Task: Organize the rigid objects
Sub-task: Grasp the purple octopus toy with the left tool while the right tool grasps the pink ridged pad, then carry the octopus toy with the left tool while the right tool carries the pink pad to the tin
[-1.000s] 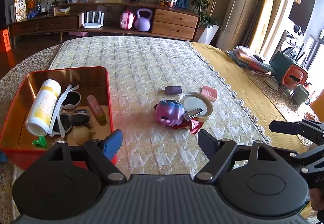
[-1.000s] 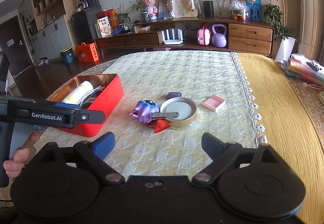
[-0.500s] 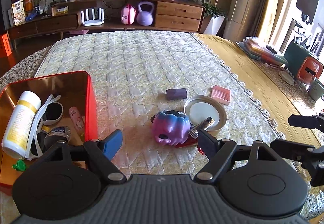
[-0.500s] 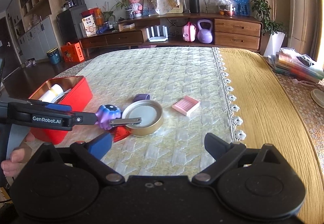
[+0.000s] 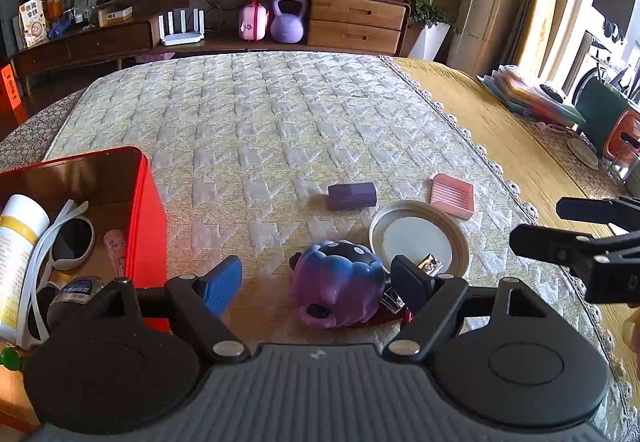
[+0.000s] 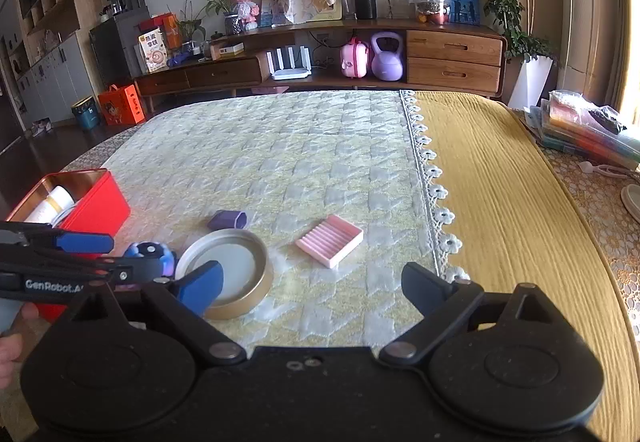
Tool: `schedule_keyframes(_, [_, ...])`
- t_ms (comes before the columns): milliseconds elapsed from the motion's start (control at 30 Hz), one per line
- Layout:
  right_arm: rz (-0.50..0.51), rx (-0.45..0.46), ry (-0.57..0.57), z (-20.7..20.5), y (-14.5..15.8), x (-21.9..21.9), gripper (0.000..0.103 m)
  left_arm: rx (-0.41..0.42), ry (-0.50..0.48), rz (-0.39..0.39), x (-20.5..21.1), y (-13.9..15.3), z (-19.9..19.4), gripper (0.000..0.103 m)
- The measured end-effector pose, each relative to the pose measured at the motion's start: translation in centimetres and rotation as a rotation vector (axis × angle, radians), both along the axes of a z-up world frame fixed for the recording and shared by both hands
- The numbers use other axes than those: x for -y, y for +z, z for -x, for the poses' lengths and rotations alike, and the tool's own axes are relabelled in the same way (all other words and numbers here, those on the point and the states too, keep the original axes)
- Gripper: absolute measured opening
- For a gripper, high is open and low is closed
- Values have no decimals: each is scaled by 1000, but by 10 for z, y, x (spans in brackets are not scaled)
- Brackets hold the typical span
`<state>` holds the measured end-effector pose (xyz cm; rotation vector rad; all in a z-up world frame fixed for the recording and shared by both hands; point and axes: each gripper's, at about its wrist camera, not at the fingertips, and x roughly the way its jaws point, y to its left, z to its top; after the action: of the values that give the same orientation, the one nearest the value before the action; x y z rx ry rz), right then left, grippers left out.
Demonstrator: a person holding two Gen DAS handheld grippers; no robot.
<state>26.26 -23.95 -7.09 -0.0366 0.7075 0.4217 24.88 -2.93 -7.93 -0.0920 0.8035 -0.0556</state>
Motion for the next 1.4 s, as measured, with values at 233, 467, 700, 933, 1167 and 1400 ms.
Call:
schedule_keyframes(233, [82, -2, 29, -34, -16, -11, 81, -11, -13, 2, -1, -6, -6, 80])
schedule_keyframes(467, [91, -31, 113, -57, -26, -11, 73, -4, -36, 8, 1, -9, -6, 79])
schedule_keyframes(700, [107, -36, 170, -69, -35, -17, 65, 9, -72, 11, 5, -10, -4, 65])
schedule_keyframes(933, [109, -4, 185, -68, -39, -18, 62, 25, -84, 14, 8, -9, -2, 53])
schedule_keyframes(1167, [91, 7, 158, -56, -34, -14, 46, 32, -76, -1, 8, -8, -1, 53])
schedule_keyframes(1400, [77, 32, 111, -33, -18, -10, 46, 18, -42, 12, 3, -6, 4, 53])
